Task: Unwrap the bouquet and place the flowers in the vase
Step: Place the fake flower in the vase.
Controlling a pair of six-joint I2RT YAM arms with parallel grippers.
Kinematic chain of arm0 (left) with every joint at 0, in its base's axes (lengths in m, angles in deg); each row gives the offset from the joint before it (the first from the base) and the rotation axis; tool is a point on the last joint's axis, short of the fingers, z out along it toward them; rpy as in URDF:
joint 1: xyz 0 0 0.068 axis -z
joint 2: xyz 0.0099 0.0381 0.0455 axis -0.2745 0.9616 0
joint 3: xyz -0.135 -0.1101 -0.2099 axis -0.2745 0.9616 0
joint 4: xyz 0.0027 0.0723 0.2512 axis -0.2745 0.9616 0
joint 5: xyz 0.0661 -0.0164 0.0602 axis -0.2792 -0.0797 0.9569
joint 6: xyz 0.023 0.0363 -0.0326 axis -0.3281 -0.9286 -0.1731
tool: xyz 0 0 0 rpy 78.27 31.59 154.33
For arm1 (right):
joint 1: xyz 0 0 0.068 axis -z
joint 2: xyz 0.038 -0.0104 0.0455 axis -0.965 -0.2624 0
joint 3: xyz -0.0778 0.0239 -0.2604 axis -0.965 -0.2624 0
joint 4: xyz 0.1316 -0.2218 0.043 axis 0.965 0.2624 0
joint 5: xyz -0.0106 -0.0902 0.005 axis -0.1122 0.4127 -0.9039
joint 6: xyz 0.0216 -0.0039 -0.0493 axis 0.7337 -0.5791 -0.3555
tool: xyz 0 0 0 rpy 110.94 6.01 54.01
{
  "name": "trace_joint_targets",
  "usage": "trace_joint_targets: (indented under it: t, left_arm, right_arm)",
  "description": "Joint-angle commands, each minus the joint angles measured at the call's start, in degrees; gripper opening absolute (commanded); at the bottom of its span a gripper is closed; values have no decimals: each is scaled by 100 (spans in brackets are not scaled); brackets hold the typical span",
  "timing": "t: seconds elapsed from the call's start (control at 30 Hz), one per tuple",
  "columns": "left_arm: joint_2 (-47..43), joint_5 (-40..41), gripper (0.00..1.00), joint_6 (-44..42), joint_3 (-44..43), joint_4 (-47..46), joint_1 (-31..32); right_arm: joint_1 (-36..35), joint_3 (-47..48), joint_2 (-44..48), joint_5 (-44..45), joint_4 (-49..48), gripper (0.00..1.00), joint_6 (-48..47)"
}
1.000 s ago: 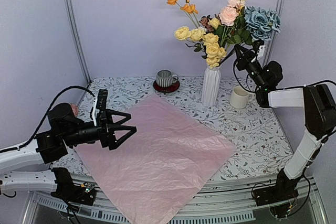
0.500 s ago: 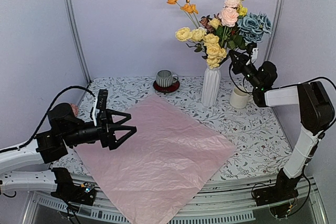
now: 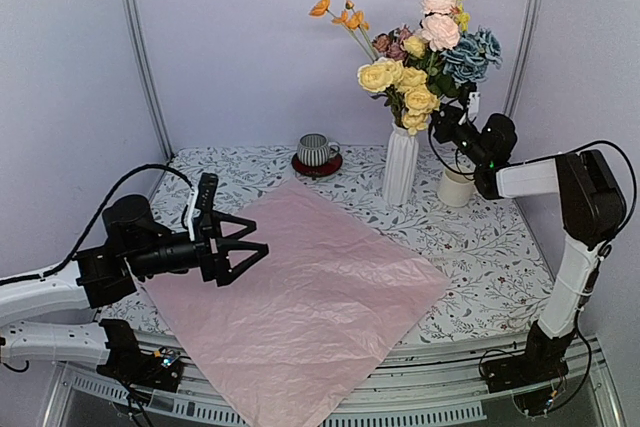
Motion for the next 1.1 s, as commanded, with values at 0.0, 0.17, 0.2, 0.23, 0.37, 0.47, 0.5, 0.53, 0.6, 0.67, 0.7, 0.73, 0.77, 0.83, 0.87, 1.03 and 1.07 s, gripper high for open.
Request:
trace_joint_targets:
  t: [0.0,0.17,0.2,0.23,0.37,0.47,0.5,0.53,0.6,0.67,0.7,0.73,0.77,0.83,0.87,1.03,1.07]
  left_arm:
    - [51,-12,95,-96,-174,-133,58]
    - [95,1,95,-84,-165,-124,59]
    - [99,3,95,-81,-157,-126,62]
    - [100,3,95,-85,-152,-126,65]
    - [106,29,95,-83,-115,-162,59]
    - [125,21,95,-66,-100,-212,59]
    - [134,14,95,-65,-95,-214,62]
    - [141,5,95,-54,-95,-214,62]
    - [136,5,95,-53,-88,-192,59]
    - [111,24,95,-60,-74,-175,59]
    - [97,33,95,-47,-64,-179,65]
    - [77,42,95,-39,-56,-171,59]
    - [55,46,95,-38,-51,-166,62]
    - [19,74,95,-26,-45,-138,63]
    - [1,92,95,-26,-42,-123,64]
    - [-95,134,95,-27,-33,-46,64]
    - [-112,140,95,-24,-33,-41,65]
  right_arm:
    - [-76,95,-354,-111,473,4,114]
    - [-124,79,-498,-41,470,5,175]
    - [-128,72,-524,-38,470,5,191]
    - [-139,56,-550,-46,470,5,205]
    - [-222,-39,-664,-41,386,5,261]
    - [-254,-171,-684,-87,176,6,436]
    - [-271,-194,-676,-84,146,6,478]
    - [-273,-210,-661,-76,126,6,523]
    - [-273,-244,-620,-61,46,11,621]
    - [-278,-283,-557,-37,-58,14,728]
    - [-275,-289,-507,-16,-102,14,770]
    - [-273,-302,-461,6,-131,15,812]
    - [-273,-299,-415,32,-154,15,869]
    - [-273,-297,-313,82,-186,17,929]
    - [-273,-292,-267,125,-182,18,954]
    - [-273,-406,-55,251,-207,38,1142]
    - [-271,-474,-10,271,-251,42,1188]
